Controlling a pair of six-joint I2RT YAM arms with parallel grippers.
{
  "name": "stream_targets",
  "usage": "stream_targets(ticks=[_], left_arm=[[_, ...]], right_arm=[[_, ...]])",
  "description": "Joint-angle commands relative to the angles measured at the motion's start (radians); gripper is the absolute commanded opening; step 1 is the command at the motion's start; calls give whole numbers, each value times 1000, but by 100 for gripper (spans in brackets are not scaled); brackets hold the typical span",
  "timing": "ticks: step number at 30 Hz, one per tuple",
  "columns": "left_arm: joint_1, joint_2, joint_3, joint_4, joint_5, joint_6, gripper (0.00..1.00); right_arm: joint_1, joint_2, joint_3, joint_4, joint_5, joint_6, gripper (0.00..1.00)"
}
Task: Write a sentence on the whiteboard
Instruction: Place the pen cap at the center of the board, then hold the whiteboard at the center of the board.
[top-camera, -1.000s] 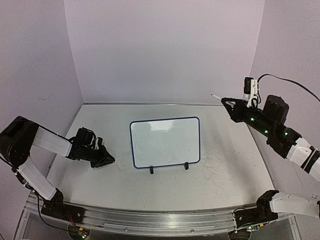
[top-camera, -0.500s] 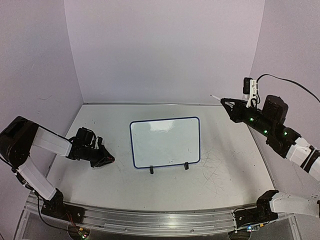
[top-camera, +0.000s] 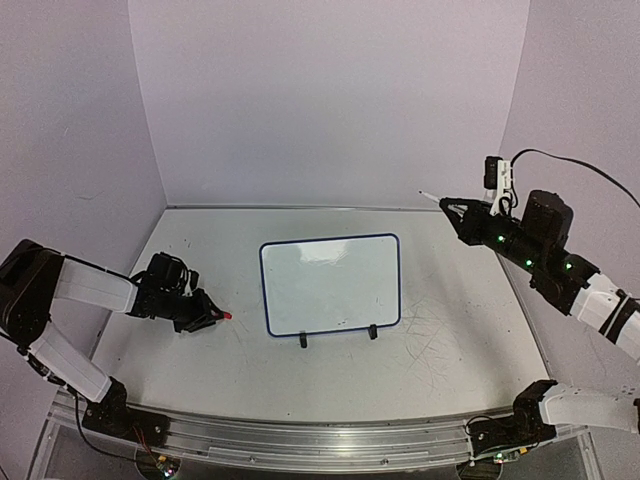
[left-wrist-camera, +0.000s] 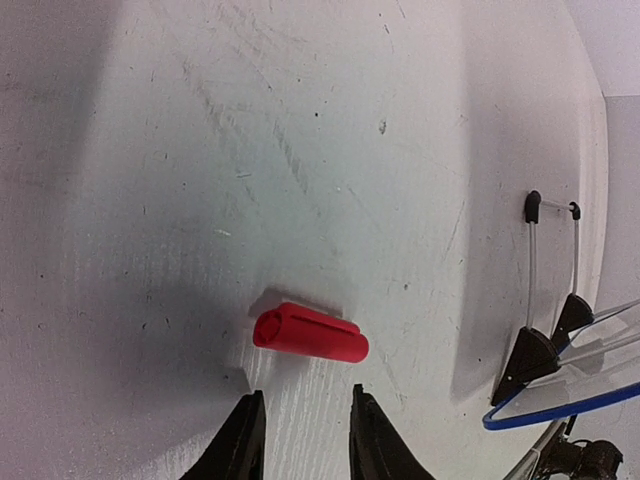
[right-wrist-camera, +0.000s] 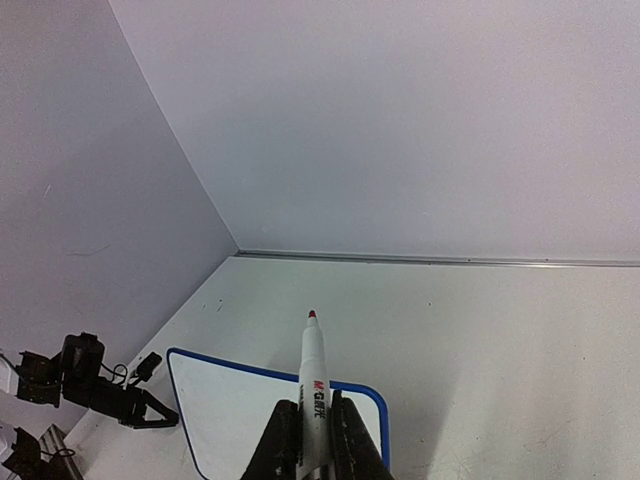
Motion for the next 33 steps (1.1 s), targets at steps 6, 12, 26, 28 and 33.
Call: stream_targets(ticks=[6,12,26,28,33], left_arm=[[1,-102,41,-80,-39,34,35],[1,-158,66,-131,-60,46,40],[1,-377,133,-233,-51,66,68],[0,-412,134,-233,-34,72,73],[1,-474,136,-233,32,76,78]], right_arm=[[0,-7,7,25,45,12,0],[-1,-18,22,-15,104,0,0],[-1,-72,23,-126,188,140,0],[0,-69,41,-201,196,170,0],[0,-121,13,-230,185,223,0]])
